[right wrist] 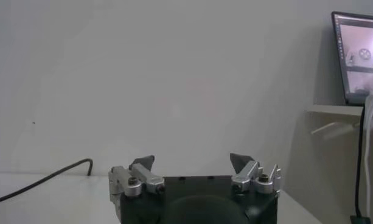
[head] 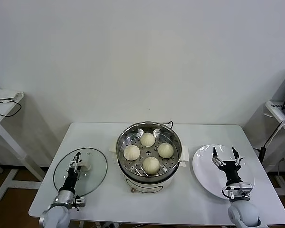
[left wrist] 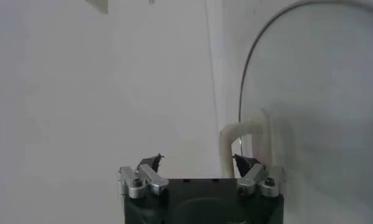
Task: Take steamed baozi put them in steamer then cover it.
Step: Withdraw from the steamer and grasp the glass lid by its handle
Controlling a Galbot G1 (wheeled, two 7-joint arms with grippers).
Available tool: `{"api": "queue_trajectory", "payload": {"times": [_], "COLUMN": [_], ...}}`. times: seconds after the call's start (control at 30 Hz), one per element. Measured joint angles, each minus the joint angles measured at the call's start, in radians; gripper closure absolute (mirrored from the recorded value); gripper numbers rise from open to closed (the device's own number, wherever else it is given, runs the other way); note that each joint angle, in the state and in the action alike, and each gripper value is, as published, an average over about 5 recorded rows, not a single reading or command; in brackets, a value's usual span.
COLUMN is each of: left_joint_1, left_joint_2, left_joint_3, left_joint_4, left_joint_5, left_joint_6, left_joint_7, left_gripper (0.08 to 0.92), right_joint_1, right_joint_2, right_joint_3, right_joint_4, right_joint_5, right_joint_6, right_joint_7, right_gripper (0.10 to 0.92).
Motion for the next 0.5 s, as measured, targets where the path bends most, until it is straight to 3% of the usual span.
{"api": "queue_trajectory", "payload": {"times": [0.5], "left_joint_1": [-0.012], "left_joint_2": [-0.001], "left_joint_3": [0.004], "left_joint_4": [0.023], "left_joint_5": [-0.009], "left_joint_6": [0.006], "left_joint_7": [0.019], "left_gripper": [0.777], "right_joint_1": [0.002], "right_joint_2": [0.009], "right_joint_3": [-0.002], "right_joint_4": [0.007], "right_joint_5": [-0.01], "right_joint_6": [0.007], "right_joint_7": [0.001], "right_gripper": [0.203]}}
